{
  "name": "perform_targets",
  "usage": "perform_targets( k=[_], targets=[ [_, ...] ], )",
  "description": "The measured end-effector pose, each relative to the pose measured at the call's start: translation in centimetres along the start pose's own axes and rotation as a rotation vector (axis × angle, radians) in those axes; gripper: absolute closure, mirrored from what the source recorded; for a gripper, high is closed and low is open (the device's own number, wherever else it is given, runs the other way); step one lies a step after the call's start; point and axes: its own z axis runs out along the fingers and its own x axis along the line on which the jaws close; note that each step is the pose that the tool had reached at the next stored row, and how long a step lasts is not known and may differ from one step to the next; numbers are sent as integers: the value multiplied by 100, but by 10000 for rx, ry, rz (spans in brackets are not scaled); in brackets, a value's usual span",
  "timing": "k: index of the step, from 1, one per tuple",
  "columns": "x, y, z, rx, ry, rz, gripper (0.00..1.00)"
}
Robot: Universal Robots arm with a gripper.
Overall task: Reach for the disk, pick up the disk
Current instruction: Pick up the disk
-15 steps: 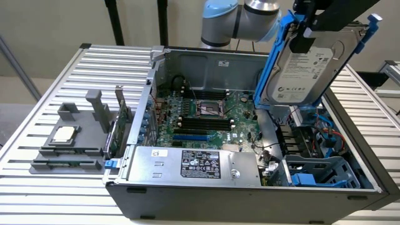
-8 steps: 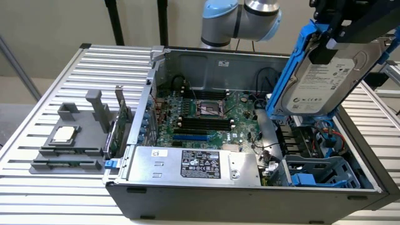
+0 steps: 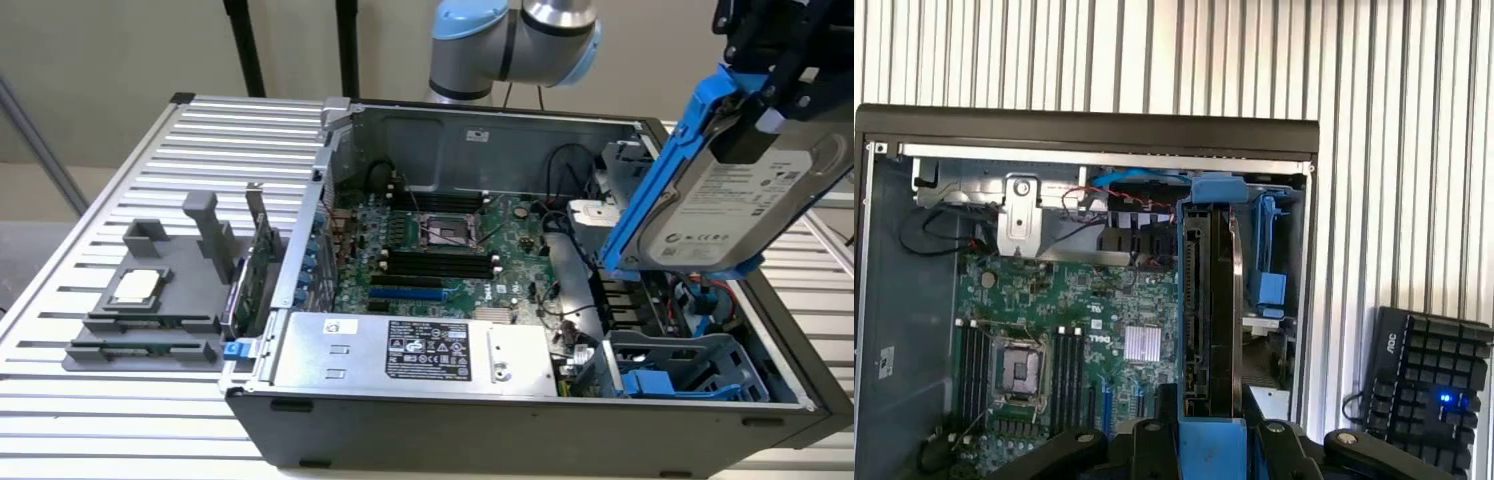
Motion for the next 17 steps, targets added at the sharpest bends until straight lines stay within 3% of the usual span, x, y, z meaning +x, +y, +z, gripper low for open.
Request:
perform_targets(
  k=[2,5,7,13,17],
  targets=[
    [-40,3,16,-41,0,9,67],
    [-64,3,51,-177,-6,137,67],
    [-69,3,77,-236,-10,314,67],
    [-76,19,123,-283,-21,890,67],
    [-82,145,142,-274,-37,901,67]
  ],
)
